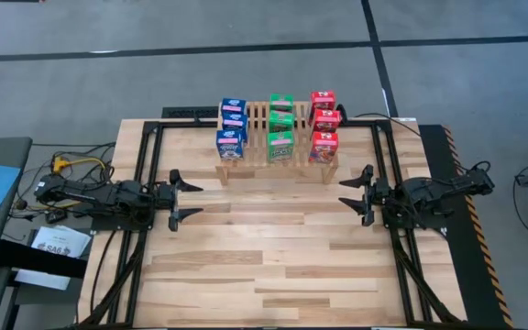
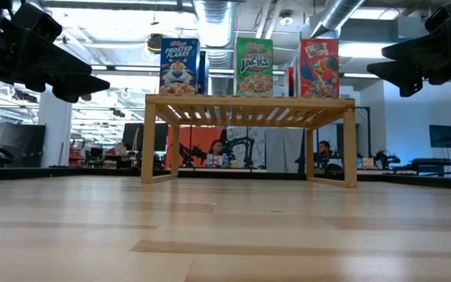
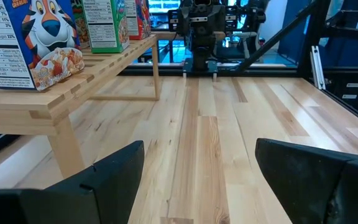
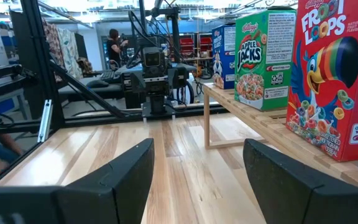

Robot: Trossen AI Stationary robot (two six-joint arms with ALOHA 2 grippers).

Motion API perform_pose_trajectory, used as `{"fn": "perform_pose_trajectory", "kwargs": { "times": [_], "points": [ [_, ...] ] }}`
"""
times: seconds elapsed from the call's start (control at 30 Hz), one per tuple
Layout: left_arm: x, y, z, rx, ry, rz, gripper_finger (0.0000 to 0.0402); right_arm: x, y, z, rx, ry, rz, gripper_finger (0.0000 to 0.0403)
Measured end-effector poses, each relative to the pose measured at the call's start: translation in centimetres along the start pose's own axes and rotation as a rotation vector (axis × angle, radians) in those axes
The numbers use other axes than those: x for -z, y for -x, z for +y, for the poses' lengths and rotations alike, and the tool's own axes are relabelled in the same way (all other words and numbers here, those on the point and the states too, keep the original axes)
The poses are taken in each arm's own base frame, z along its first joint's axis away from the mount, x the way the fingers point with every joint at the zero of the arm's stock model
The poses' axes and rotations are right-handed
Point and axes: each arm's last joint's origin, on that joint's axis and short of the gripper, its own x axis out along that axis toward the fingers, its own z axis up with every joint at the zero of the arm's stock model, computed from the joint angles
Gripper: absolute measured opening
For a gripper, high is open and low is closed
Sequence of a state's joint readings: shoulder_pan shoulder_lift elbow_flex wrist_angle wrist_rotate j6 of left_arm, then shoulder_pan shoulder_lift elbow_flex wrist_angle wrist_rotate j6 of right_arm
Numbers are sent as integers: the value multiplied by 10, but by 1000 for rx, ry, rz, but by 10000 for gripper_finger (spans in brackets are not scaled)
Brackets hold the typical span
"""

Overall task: Stack cereal on shelf
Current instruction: Return to Home Position

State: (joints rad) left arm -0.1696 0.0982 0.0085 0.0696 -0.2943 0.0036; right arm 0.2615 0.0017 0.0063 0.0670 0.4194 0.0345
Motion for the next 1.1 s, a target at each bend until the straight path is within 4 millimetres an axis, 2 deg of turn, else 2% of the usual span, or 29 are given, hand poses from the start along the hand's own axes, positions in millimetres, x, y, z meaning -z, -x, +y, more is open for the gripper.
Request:
{"fn": "perform_pose_trajectory", "kwargs": {
  "times": [1.1],
  "points": [
    [1, 0, -2, 26, -2, 6, 298, 0, 0, 0, 1, 0, 0, 271]
  ]
}}
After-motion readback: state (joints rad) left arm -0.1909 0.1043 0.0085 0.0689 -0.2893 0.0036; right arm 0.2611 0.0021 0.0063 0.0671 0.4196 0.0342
